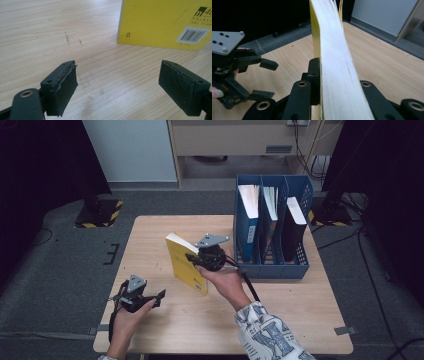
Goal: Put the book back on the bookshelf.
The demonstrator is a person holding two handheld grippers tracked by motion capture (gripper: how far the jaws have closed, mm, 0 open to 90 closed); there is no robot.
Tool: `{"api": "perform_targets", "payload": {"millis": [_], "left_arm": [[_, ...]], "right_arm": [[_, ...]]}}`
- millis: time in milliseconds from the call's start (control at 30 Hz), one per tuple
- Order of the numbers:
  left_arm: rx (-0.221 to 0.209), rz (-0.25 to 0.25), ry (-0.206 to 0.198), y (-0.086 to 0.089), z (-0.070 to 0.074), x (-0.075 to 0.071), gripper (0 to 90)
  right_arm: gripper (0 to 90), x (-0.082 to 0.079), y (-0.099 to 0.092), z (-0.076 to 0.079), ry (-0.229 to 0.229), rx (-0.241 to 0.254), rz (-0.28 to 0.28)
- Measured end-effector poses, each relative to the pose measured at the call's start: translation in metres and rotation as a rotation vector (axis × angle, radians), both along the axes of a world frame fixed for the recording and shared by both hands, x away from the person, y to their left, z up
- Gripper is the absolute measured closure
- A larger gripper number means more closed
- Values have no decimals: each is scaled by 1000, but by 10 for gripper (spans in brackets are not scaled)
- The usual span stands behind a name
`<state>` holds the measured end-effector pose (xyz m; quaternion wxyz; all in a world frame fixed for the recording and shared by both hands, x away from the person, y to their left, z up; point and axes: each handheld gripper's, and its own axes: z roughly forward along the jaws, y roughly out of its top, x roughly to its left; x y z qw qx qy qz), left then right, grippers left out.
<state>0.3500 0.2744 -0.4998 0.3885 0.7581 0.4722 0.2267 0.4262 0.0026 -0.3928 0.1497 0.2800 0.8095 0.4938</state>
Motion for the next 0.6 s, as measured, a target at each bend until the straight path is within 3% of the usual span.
{"api": "perform_targets", "payload": {"millis": [100, 200, 600], "left_arm": [[1, 6, 2, 2, 0, 0, 145], [1, 6, 10, 2, -1, 1, 143], [8, -3, 24, 1, -2, 1, 142]], "right_arm": [[749, -1, -4, 1, -23, -26, -27], [747, 0, -9, -1, -10, -1, -46], [683, -2, -9, -8, 11, 76, -23]]}}
